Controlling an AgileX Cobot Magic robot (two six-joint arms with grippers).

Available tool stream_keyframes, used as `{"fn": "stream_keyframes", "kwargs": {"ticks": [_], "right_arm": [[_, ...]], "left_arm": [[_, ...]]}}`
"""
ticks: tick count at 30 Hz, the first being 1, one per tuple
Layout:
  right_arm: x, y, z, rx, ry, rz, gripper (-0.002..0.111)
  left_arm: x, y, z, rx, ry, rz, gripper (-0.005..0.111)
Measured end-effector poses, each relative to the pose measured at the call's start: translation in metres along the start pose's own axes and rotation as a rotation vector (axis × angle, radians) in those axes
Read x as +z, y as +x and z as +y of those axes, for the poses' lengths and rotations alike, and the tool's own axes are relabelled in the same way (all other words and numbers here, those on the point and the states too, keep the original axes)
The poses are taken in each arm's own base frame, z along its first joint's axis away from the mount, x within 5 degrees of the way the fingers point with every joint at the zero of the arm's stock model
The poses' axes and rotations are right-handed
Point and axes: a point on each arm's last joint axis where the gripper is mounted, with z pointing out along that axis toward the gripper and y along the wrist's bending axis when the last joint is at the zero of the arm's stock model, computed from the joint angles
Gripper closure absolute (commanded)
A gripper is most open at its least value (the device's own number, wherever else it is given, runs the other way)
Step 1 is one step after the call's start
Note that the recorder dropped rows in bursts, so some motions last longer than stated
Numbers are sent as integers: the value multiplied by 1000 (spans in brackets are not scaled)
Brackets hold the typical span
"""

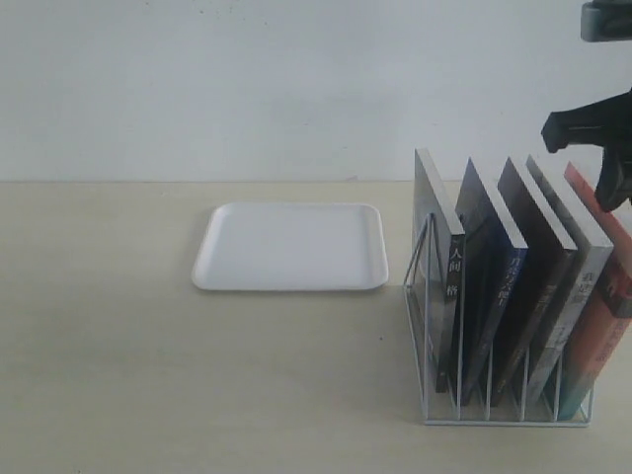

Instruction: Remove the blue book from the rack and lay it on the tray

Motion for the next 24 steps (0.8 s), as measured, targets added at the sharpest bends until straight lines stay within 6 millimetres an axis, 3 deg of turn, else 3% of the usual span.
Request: {"fn": "stream_keyframes", "kwargs": {"ticks": [3,7,10,18,21,24], "right_arm": [[-27,10,9,-56,-149,-57,108],[-39,14,18,-81,-273,-93,108],[-39,13,19,-73,-277,-109,108],[-45,18,59,-131,-233,-184,108],[-46,19,62,-117,-164,-209,107],[-46,17,59,-103,-111,-230,93]], "left_arm": [[0,0,0,0,0,0,101],[0,0,0,0,0,0,101],[0,0,0,0,0,0,101],[0,0,0,0,0,0,101],[0,0,0,0,0,0,101],[0,0,0,0,0,0,101]]}}
